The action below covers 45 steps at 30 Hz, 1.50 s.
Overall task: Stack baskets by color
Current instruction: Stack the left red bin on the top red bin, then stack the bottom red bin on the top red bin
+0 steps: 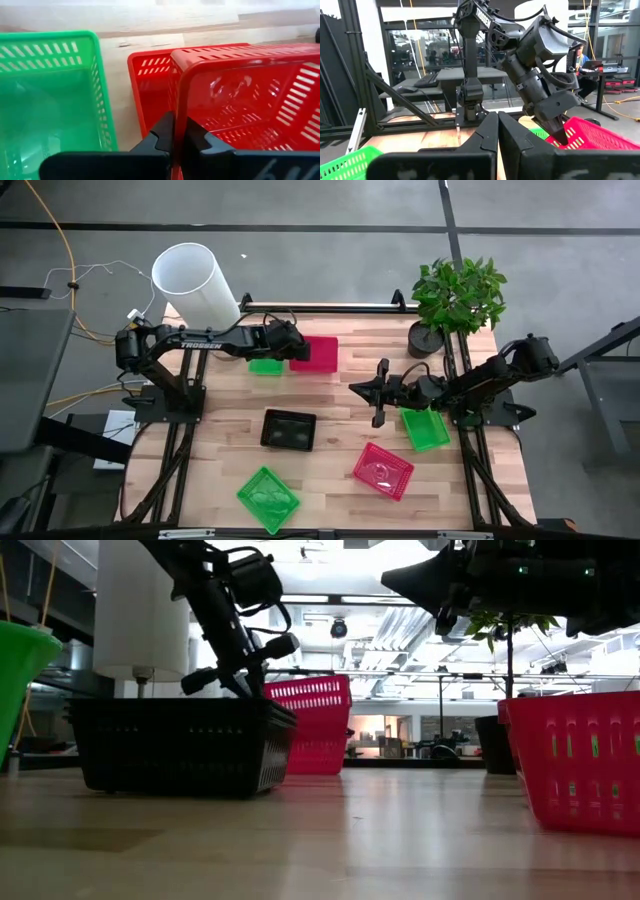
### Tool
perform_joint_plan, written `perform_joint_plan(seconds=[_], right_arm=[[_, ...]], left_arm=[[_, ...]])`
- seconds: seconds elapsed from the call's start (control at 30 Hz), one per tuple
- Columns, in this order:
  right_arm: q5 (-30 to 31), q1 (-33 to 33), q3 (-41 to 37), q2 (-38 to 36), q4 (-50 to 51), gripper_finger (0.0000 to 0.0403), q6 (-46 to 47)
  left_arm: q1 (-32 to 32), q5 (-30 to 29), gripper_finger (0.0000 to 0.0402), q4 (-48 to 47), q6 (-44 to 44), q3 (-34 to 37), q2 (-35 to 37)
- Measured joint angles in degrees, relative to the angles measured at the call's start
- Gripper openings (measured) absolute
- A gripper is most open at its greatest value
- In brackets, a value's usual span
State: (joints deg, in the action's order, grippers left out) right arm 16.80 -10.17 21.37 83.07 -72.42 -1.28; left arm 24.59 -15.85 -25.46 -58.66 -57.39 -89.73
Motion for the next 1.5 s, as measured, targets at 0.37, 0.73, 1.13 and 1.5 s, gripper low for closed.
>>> perform_joint_plan(seconds=[0.37, 0.73, 1.13, 1.5], right_arm=[[-0.02, 0.00, 0.00, 0.00, 0.29, 0.0000, 1.40], [-0.02, 0.00, 0.00, 0.00, 0.56, 0.0000, 1.35], [-1.59, 0.00, 0.00, 0.00, 0.63, 0.0000, 1.34], [-3.76, 0.00, 0.00, 0.00, 0.61, 0.0000, 1.31]], left_arm=[[-0.38, 0.91, 0.0038, -0.17, 1.31, 0.02, 0.00], [-0.58, 0.27, 0.0118, 0.13, 6.06, -1.93, 0.67], [-10.20, 1.60, 0.0135, 6.37, 34.18, -6.14, 9.10], [-38.75, -17.43, 0.0124, 29.25, 47.71, 13.82, 28.40]])
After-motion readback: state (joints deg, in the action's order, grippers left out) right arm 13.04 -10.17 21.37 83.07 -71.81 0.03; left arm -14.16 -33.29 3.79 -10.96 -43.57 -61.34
